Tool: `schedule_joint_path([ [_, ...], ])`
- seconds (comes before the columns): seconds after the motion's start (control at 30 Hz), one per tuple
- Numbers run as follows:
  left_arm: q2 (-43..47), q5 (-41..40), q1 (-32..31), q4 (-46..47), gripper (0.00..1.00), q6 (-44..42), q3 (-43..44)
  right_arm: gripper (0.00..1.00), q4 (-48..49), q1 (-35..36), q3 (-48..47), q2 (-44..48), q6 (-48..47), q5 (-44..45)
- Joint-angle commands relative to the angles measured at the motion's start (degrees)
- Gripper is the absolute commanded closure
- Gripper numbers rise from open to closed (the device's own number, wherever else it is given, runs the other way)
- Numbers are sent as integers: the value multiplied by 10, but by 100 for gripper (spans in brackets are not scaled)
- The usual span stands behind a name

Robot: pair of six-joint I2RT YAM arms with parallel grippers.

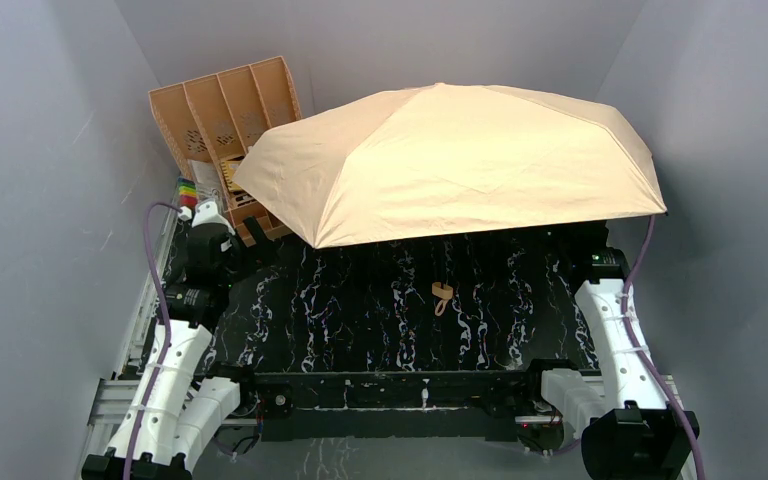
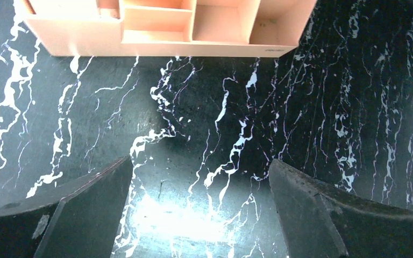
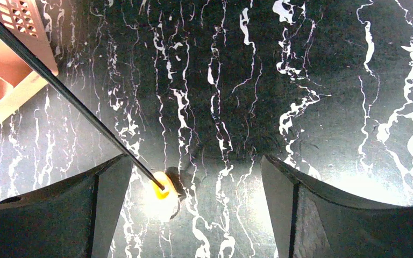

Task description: Put away the umbrella

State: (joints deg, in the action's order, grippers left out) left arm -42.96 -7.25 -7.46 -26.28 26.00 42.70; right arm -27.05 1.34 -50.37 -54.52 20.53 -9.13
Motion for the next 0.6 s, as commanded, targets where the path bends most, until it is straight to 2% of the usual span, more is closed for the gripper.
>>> schedule_joint_path([
  [0.0,1,-51,-2,-34,2,56,21,2,13,-2,0,18,-15,25],
  [0.13,-14,-29,-2,-47,2,65,48,2,17,-2,-2,25,-16,64],
  [0.3,-13,12,-2,-35,2,21,59,1,34,-2,0,19,-24,43],
  [0.47,-23,14,-2,-34,2,11,48,1,43,-2,-4,-11,-82,-64],
  [0.57,-20,21,-2,-34,2,15,44,2,99,-2,11,-14,-76,-129],
])
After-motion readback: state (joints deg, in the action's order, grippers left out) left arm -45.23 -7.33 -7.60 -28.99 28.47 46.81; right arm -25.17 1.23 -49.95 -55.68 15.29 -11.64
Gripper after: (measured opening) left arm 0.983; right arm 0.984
